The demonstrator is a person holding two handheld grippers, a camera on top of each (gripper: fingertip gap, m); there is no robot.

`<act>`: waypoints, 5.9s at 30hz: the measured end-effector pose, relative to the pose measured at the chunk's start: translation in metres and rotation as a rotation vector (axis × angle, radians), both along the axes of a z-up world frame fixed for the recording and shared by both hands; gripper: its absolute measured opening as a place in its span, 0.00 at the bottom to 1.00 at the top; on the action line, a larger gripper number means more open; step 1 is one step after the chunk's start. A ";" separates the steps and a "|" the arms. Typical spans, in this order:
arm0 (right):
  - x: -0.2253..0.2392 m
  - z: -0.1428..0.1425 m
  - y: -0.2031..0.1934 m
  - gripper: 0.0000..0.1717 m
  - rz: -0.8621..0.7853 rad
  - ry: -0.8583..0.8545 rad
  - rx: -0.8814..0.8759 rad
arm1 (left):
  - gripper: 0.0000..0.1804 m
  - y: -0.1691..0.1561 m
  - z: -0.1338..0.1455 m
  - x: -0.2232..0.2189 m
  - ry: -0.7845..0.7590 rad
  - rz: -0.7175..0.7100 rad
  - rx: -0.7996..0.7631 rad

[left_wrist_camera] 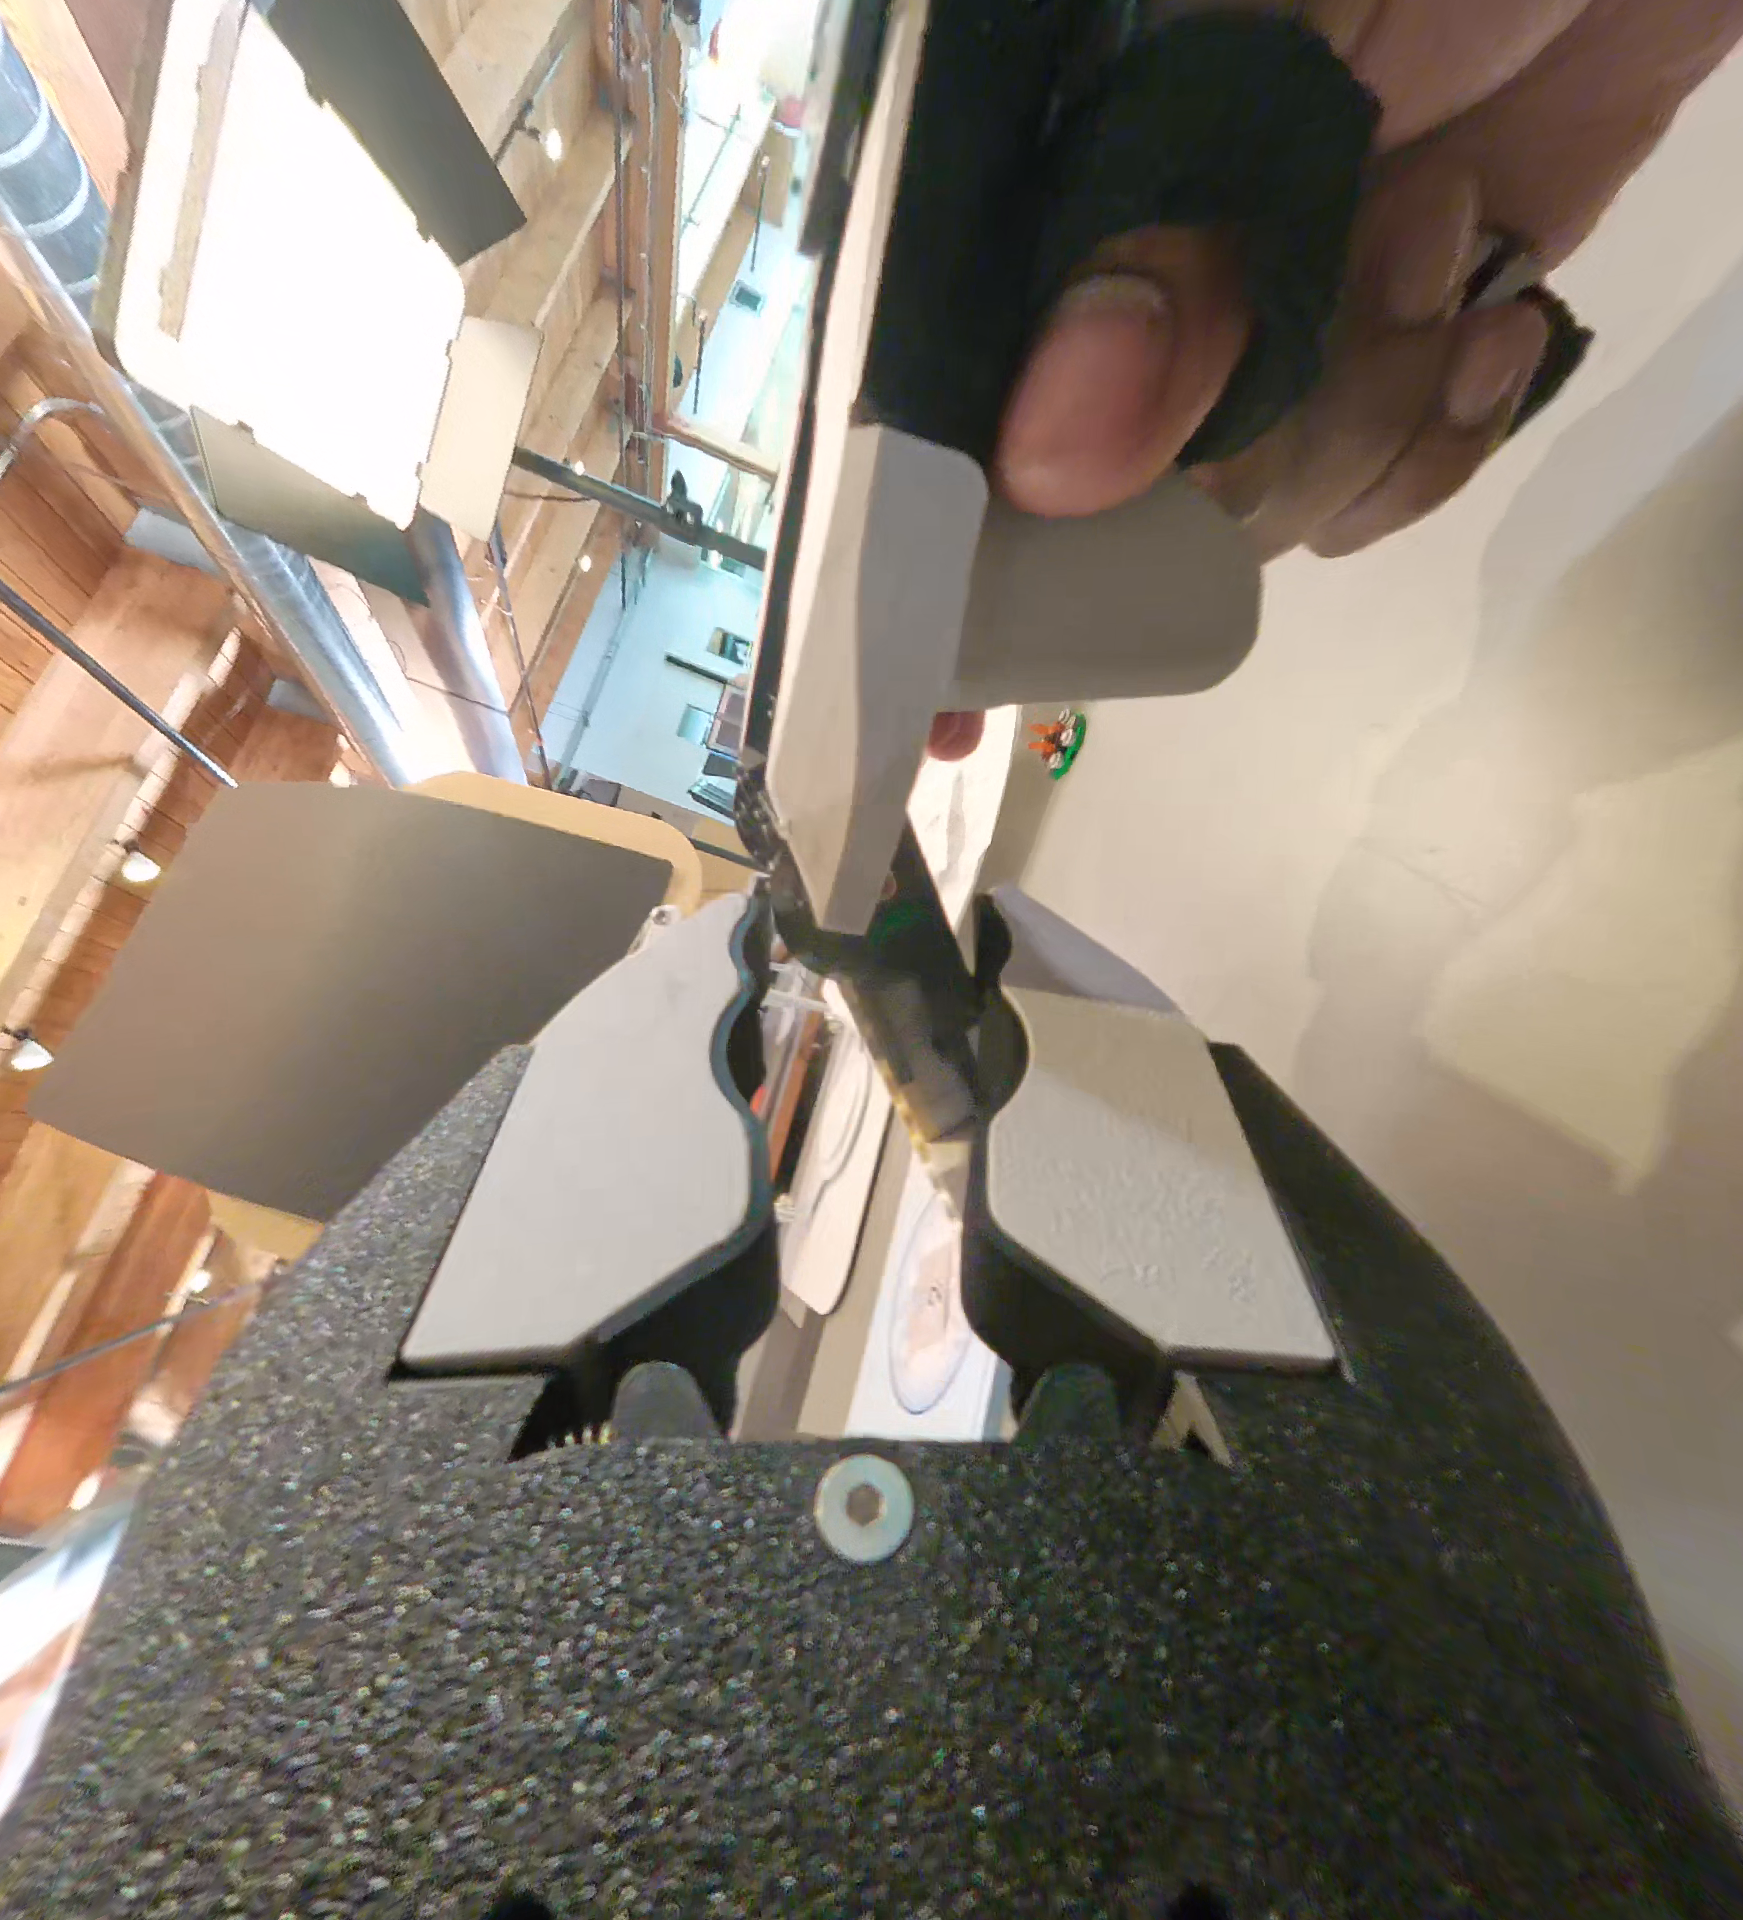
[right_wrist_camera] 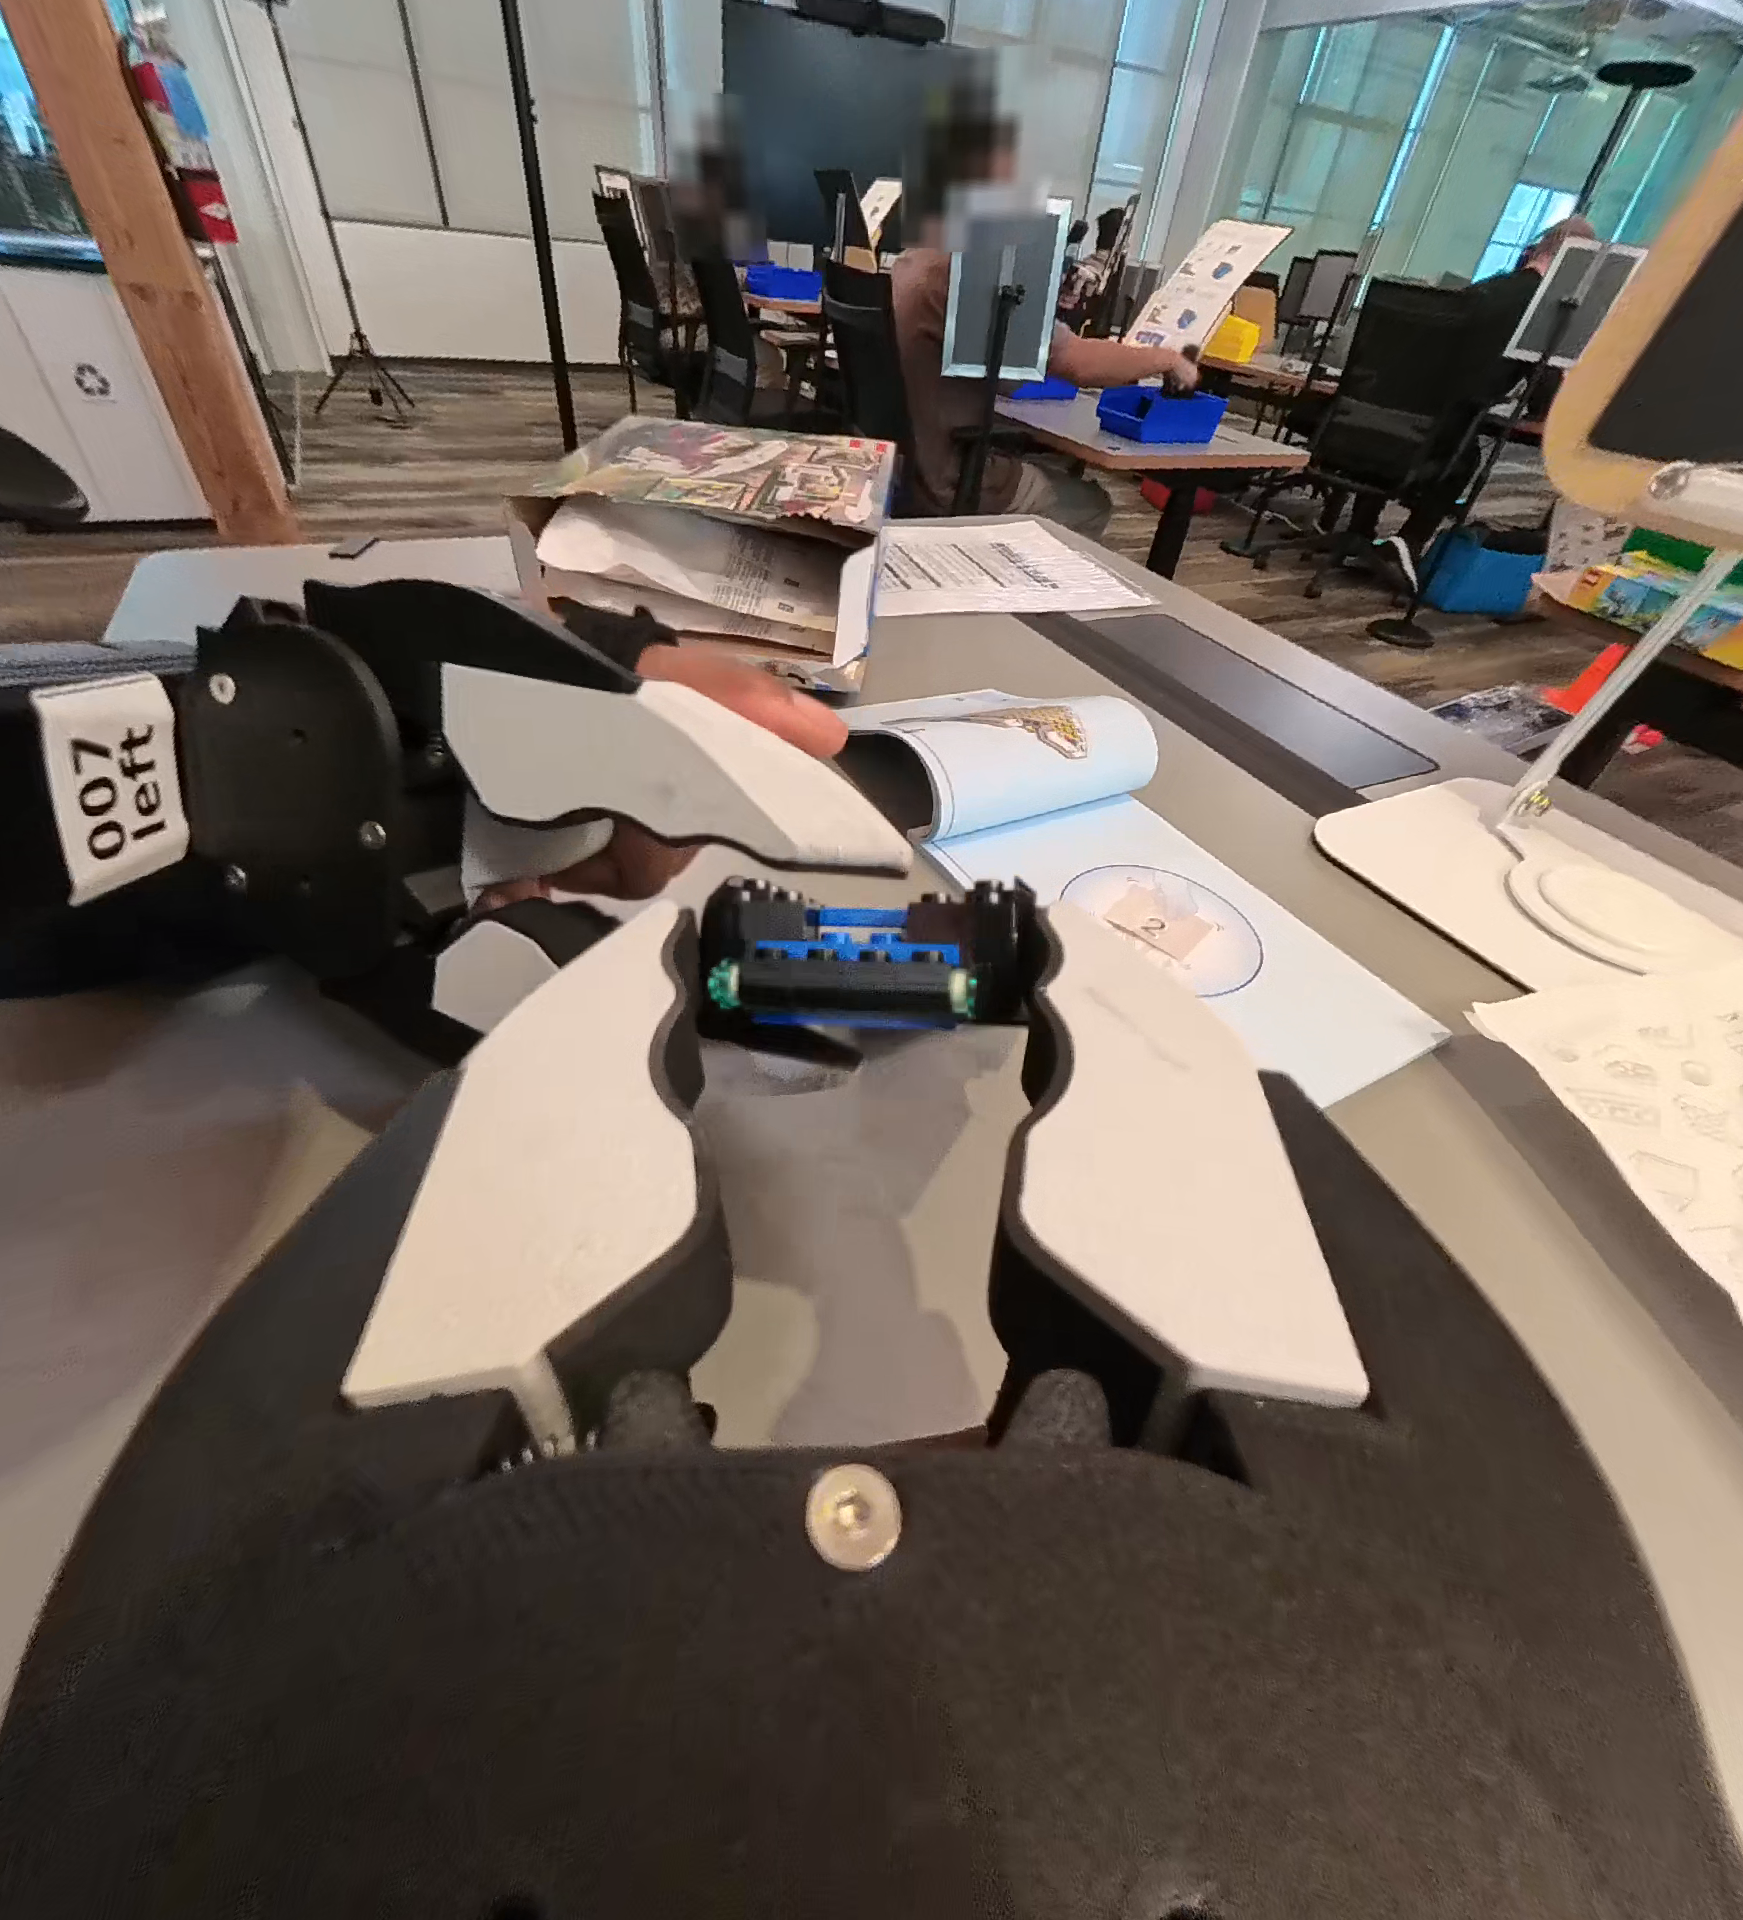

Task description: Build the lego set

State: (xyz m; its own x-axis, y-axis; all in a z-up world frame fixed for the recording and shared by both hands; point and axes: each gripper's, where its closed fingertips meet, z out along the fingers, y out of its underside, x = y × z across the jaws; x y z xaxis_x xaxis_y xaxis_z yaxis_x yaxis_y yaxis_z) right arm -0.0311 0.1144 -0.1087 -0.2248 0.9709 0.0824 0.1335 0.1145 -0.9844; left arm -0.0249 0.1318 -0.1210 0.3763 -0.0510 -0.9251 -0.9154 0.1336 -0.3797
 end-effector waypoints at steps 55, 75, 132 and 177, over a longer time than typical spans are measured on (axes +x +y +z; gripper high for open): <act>0.166 -0.098 0.014 0.22 -0.226 -0.536 0.104 | 0.14 0.014 -0.033 -0.003 0.045 0.122 -0.090; 0.133 -0.120 0.008 0.04 0.126 -0.629 0.292 | 0.15 0.011 -0.036 -0.008 0.072 0.097 -0.114; 0.048 -0.097 -0.052 0.12 0.478 -0.331 0.486 | 0.15 0.019 -0.035 -0.055 0.199 0.164 -0.119; 0.053 -0.119 -0.052 0.00 0.397 -0.574 0.303 | 0.15 0.013 -0.038 -0.062 0.128 0.176 -0.152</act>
